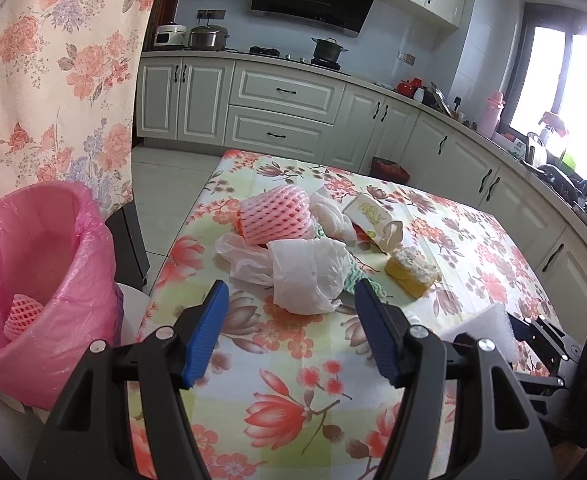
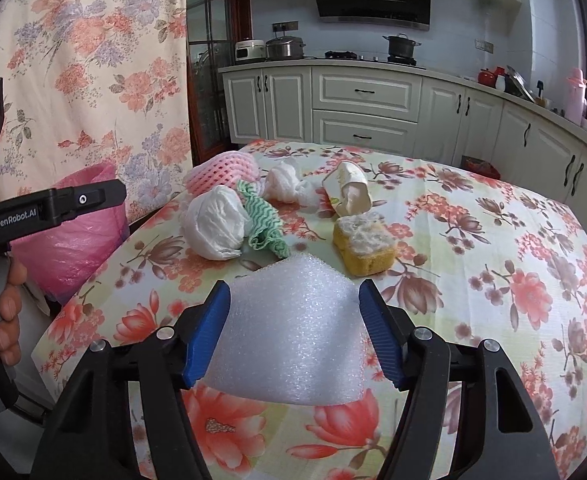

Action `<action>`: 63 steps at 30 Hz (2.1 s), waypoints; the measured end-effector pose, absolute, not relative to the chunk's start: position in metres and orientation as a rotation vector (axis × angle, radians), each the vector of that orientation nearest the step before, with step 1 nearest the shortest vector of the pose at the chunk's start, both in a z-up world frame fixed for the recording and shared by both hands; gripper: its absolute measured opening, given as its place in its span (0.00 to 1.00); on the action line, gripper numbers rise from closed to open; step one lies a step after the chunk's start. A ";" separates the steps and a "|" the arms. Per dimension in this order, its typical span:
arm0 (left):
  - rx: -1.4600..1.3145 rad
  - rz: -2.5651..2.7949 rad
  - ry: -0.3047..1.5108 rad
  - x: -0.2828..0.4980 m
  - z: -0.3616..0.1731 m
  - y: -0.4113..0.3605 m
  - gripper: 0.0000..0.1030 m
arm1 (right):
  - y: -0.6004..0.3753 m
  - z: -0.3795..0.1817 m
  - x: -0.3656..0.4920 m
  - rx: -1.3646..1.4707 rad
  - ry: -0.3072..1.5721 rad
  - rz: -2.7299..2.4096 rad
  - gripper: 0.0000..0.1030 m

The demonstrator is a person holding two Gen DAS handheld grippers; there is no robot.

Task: Collect trash
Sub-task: 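Grasp and lift the white foam block with the right gripper while the left gripper approaches the tissue ball, then close the left gripper on the white tissue ball, then carry the tissue ball with the left gripper while the right gripper carries the foam block to the bin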

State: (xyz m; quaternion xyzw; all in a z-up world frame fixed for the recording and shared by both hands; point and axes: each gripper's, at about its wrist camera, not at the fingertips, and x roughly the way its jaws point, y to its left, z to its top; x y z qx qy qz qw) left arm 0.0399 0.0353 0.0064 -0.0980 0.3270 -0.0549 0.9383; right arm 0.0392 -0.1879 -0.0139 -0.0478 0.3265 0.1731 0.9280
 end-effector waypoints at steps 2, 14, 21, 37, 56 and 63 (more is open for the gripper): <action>-0.199 -0.129 0.680 0.043 0.002 0.028 0.61 | -0.197 -0.013 0.043 -0.089 0.669 0.334 0.61; -0.197 -0.253 0.759 0.066 -0.026 -0.025 0.56 | -0.246 -0.012 0.065 -0.041 0.675 0.257 0.61; -0.188 -0.337 0.817 0.084 -0.045 -0.059 0.49 | -0.268 -0.013 0.071 -0.024 0.678 0.233 0.61; -0.124 -0.330 0.949 0.106 -0.078 -0.095 0.28 | -0.290 -0.013 0.076 0.008 0.682 0.219 0.61; -0.180 -0.236 0.797 0.080 -0.016 -0.032 0.26 | -0.266 0.000 0.076 -0.016 0.658 0.259 0.60; -0.208 -0.171 0.747 0.068 0.003 0.008 0.26 | -0.244 0.012 0.077 -0.037 0.637 0.295 0.60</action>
